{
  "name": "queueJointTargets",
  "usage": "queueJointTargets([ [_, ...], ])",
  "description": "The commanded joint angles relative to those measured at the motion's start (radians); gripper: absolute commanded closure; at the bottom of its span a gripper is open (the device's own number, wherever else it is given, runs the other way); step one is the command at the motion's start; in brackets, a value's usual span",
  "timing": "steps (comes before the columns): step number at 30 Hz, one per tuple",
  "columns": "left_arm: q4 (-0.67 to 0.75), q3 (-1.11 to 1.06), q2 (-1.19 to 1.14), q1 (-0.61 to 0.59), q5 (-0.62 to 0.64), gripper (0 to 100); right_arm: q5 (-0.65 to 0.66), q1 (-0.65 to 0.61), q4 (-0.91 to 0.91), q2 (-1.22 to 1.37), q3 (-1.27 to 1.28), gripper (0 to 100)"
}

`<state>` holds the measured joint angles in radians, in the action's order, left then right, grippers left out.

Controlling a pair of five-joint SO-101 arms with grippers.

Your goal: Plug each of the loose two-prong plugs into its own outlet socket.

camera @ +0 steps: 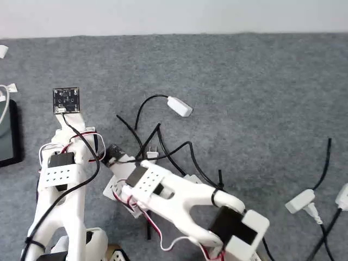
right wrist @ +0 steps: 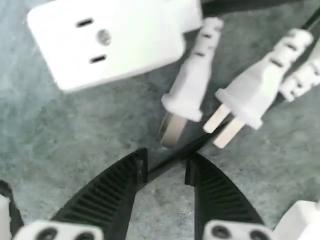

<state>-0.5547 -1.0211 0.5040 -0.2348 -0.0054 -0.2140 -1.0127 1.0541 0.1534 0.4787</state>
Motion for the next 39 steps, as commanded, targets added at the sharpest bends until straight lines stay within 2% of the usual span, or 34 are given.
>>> queueJointTargets([
  [1,0.015,0.053,0.031,-0.005,0.009,98,-0.018,0.039,0.022,0.053,-0.101,85.4],
  [5,0.015,0.053,0.031,-0.005,0.009,98,-0.014,0.044,0.030,0.074,-0.120,99.8],
  [7,0.015,0.053,0.031,-0.005,0.009,98,-0.012,0.044,0.030,0.074,-0.118,97.5],
  [11,0.015,0.053,0.031,-0.005,0.008,98,0.032,0.050,0.068,0.074,-0.123,99.1],
  [16,0.015,0.053,0.031,-0.005,0.008,98,0.094,0.139,0.182,0.012,-0.158,99.1],
  [20,0.015,0.053,0.031,-0.005,0.008,98,0.169,0.260,0.343,-0.133,-0.226,99.1],
  [26,0.015,0.051,0.031,-0.005,0.006,98,0.293,0.529,0.559,-0.371,-0.334,99.1],
  [31,0.015,0.051,0.031,-0.005,0.006,98,0.396,0.728,0.722,-0.460,-0.442,99.1],
  [39,0.015,0.051,0.032,-0.006,0.006,98,0.525,1.000,0.739,-0.378,-0.494,99.0],
])
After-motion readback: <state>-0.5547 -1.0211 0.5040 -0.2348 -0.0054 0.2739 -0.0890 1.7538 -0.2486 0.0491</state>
